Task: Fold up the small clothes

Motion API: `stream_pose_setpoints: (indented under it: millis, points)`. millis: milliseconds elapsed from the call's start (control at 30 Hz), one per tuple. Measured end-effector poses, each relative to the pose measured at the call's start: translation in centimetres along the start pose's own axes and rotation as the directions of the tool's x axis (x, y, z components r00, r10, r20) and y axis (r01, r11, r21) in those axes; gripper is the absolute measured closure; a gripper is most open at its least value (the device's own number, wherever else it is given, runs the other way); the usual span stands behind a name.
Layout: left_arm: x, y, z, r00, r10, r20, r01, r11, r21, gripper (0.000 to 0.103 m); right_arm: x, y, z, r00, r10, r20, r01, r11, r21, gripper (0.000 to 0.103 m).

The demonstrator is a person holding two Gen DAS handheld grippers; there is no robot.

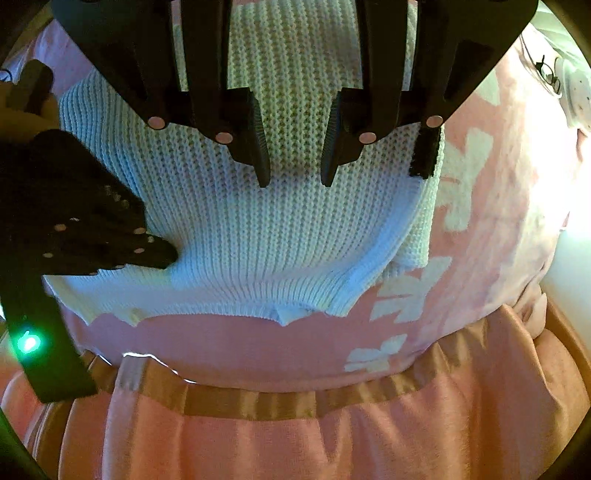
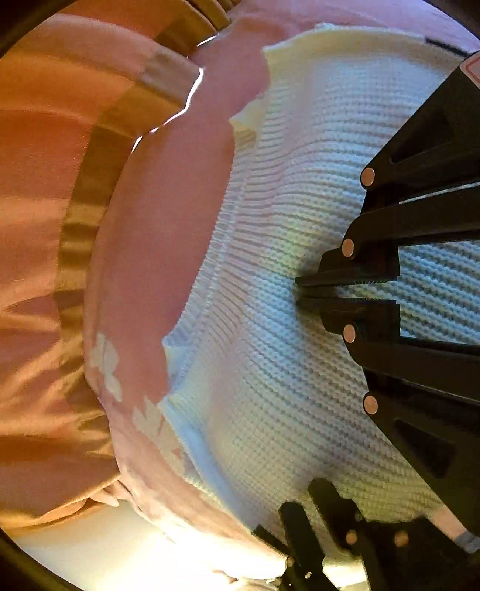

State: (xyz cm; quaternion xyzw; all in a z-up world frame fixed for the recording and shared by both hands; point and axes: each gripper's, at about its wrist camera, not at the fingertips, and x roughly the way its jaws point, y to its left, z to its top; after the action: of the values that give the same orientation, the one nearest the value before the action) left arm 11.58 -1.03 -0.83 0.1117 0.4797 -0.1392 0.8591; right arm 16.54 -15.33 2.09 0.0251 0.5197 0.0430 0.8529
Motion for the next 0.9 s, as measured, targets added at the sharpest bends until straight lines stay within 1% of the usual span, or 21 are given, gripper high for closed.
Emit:
stream_pose_setpoints:
  millis: [67, 100, 167, 233, 267, 367, 400, 433, 467, 500, 567, 600, 633, 667, 700, 767, 833, 867, 900]
  points:
    - [-0.1, 0.1, 0.1, 1.000, -0.022, -0.006, 0.022, 1.000, -0.005, 0.076, -1.6, -0.4, 0.5, 0.998, 0.048, 0.032, -0.049, 0.998, 0.035, 0.096]
    - [-0.2, 0.2, 0.1, 1.000, -0.023, -0.005, 0.023, 1.000, -0.005, 0.076, -1.8, -0.5, 0.4, 0.998, 0.049, 0.038, -0.050, 0.998, 0.035, 0.096]
    - [-0.3, 0.3, 0.1, 1.000, -0.022, -0.001, 0.022, 1.000, -0.001, 0.075, -1.5, -0.4, 0.1, 0.999, 0.024, 0.024, -0.024, 1.000, 0.015, 0.096]
    - [-0.3, 0.4, 0.0, 1.000, -0.014, 0.000, 0.014, 1.000, -0.004, 0.075, 0.7, -0.8, -0.9, 0.999, 0.007, -0.035, -0.006, 1.000, 0.024, 0.096]
    - [-0.2, 0.4, 0.0, 1.000, -0.015, -0.004, 0.015, 1.000, -0.006, 0.075, 0.6, -1.1, -1.2, 1.000, 0.015, -0.021, -0.015, 0.999, 0.031, 0.096]
    - [-0.4, 0.9, 0.0, 1.000, -0.015, -0.006, 0.015, 1.000, -0.017, 0.074, -0.8, -1.0, -0.7, 1.000, 0.023, -0.019, -0.023, 0.999, 0.037, 0.096]
    - [-0.6, 1.3, 0.1, 1.000, -0.020, -0.003, 0.020, 0.999, -0.027, 0.068, -2.0, -1.2, -0.5, 0.999, 0.046, 0.005, -0.046, 0.998, 0.041, 0.096]
    - [-1.0, 2.0, 0.2, 0.999, -0.038, 0.005, 0.038, 0.998, -0.049, 0.064, -3.2, -1.5, -0.6, 0.999, 0.046, 0.027, -0.047, 0.998, 0.037, 0.096]
    - [-1.4, 2.8, 0.4, 0.998, -0.054, 0.016, 0.055, 0.995, -0.078, 0.056, -4.3, -2.0, -0.8, 0.999, 0.027, 0.041, -0.028, 0.999, 0.029, 0.095]
    - [-1.9, 4.4, 0.7, 0.997, -0.065, 0.035, 0.069, 0.989, -0.132, 0.050, -5.2, -2.6, -1.2, 0.999, 0.006, 0.047, -0.007, 1.000, 0.024, 0.094]
    - [-2.2, 6.5, 1.0, 0.996, -0.067, 0.055, 0.077, 0.977, -0.200, 0.042, -6.5, -4.5, -2.0, 0.998, -0.036, 0.043, 0.034, 0.999, 0.034, 0.092]
    - [-2.0, 8.3, 1.0, 0.996, -0.068, 0.055, 0.080, 0.963, -0.258, 0.041, -7.2, -6.2, -2.7, 0.997, -0.071, 0.032, 0.069, 0.996, 0.055, 0.092]
    - [-1.8, 9.2, 1.0, 0.996, -0.072, 0.049, 0.083, 0.954, -0.288, 0.041, -7.6, -7.8, -3.1, 0.994, -0.107, 0.017, 0.106, 0.991, 0.080, 0.089]
    - [-1.5, 10.3, 1.0, 0.996, -0.080, 0.040, 0.089, 0.941, -0.328, 0.041, -8.0, -9.9, -3.6, 0.989, -0.151, -0.003, 0.150, 0.982, 0.119, 0.084]
    - [-1.0, 11.5, 0.8, 0.995, -0.095, 0.026, 0.098, 0.920, -0.380, 0.041, -8.4, -12.1, -4.2, 0.981, -0.191, -0.025, 0.193, 0.967, 0.165, 0.081]
    - [-0.4, 12.6, 0.4, 0.993, -0.118, 0.008, 0.110, 0.897, -0.429, 0.041, -9.2, -16.2, -5.9, 0.969, -0.235, -0.080, 0.248, 0.935, 0.255, 0.063]
    - [-0.1, 12.6, 0.1, 0.990, -0.144, -0.004, 0.127, 0.887, -0.444, 0.041, -9.6, -18.9, -7.7, 0.968, -0.224, -0.115, 0.249, 0.912, 0.325, 0.058]
    - [-0.1, 12.3, -0.1, 0.987, -0.158, -0.008, 0.138, 0.885, -0.445, 0.041, -9.7, -19.6, -8.3, 0.973, -0.198, -0.120, 0.228, 0.907, 0.354, 0.058]
    - [0.0, 11.9, -0.3, 0.984, -0.179, -0.014, 0.154, 0.885, -0.439, 0.041, -9.7, -20.3, -9.2, 0.984, -0.132, -0.119, 0.169, 0.905, 0.391, 0.057]
